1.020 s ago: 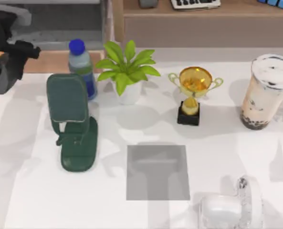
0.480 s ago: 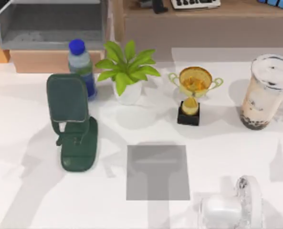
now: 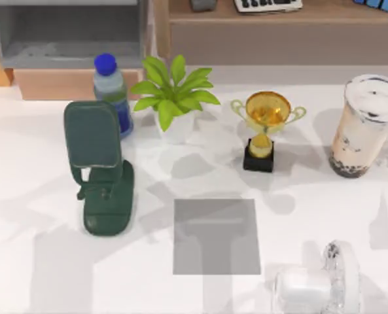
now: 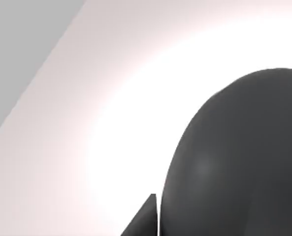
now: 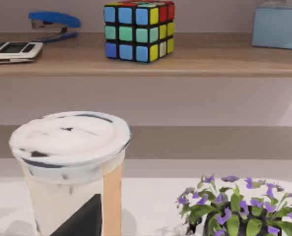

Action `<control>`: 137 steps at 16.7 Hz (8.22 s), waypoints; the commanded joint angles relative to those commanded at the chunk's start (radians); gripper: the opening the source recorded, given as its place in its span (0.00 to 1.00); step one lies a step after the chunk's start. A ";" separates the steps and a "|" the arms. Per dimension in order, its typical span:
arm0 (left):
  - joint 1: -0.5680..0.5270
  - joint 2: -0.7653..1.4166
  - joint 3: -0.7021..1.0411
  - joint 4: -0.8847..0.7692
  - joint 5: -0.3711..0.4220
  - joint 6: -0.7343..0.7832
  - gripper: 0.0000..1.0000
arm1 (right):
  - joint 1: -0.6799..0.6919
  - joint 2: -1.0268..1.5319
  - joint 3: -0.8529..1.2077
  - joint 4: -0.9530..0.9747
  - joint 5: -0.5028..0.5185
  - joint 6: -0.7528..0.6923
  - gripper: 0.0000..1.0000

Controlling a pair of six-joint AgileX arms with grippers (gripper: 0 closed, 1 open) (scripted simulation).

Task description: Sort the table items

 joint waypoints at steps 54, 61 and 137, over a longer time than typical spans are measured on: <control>-2.492 -1.075 1.232 1.999 0.134 3.476 0.38 | 0.000 0.000 0.000 0.000 0.000 0.000 1.00; -2.492 -1.075 1.232 1.999 0.134 3.476 0.90 | 0.000 0.000 0.000 0.000 0.000 0.000 1.00; -1.069 -0.667 2.034 1.590 0.144 2.135 0.00 | 0.000 0.000 0.000 0.000 0.000 0.000 1.00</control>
